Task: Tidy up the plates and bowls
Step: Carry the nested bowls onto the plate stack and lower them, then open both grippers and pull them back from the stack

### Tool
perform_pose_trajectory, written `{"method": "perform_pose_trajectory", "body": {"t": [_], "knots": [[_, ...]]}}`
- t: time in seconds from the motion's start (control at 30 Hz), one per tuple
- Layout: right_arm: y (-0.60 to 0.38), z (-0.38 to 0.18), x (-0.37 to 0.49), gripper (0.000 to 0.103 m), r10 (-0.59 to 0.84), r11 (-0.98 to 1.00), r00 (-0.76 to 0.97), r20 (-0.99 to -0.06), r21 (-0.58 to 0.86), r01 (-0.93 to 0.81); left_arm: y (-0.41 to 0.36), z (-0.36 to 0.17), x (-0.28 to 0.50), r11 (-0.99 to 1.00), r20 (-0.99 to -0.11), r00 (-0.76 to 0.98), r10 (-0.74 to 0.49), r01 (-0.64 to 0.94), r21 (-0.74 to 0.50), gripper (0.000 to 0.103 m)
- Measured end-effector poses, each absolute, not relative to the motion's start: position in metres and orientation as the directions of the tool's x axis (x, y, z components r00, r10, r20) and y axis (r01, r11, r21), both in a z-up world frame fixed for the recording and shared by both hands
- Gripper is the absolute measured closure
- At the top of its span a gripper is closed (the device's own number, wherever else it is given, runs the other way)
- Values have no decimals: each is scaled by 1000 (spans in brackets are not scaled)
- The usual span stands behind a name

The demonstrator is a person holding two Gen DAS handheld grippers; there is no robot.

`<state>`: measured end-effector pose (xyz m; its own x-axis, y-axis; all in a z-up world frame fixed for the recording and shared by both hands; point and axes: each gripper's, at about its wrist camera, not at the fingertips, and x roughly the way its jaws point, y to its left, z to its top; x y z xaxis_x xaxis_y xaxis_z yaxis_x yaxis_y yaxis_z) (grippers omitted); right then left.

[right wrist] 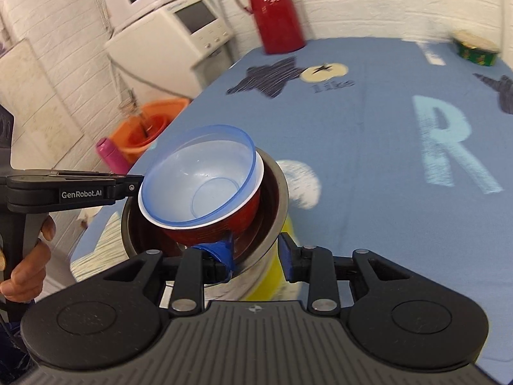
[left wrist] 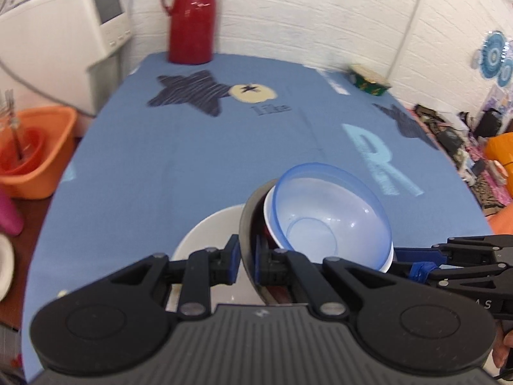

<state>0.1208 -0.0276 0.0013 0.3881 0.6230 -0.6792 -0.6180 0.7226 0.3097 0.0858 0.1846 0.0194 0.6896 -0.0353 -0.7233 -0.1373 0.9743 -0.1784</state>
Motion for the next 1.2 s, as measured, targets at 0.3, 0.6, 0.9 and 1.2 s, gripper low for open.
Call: {"method": "perform_pose_trajectory", "body": {"t": [0.3,0.6,0.9,1.2], "knots": [[-2,-11,108,86,586,720,367,-722,257,-645,208,-12,68,962,-751,659,-45,-175,-211,103],[-2,-17,111,86,616,691,289,-733,326,-645,213,-7,66,953,-735,678,-16,-212,-216,94],[-63,12,102,84,603,787,518,-606,350,-508,222,24,51,932,-643,763,60,-273,-237,42],[-86,-17,101,81,547,831,675,-495,417,-368,150,44,30,944,-528,846,68,-227,-241,36]]}}
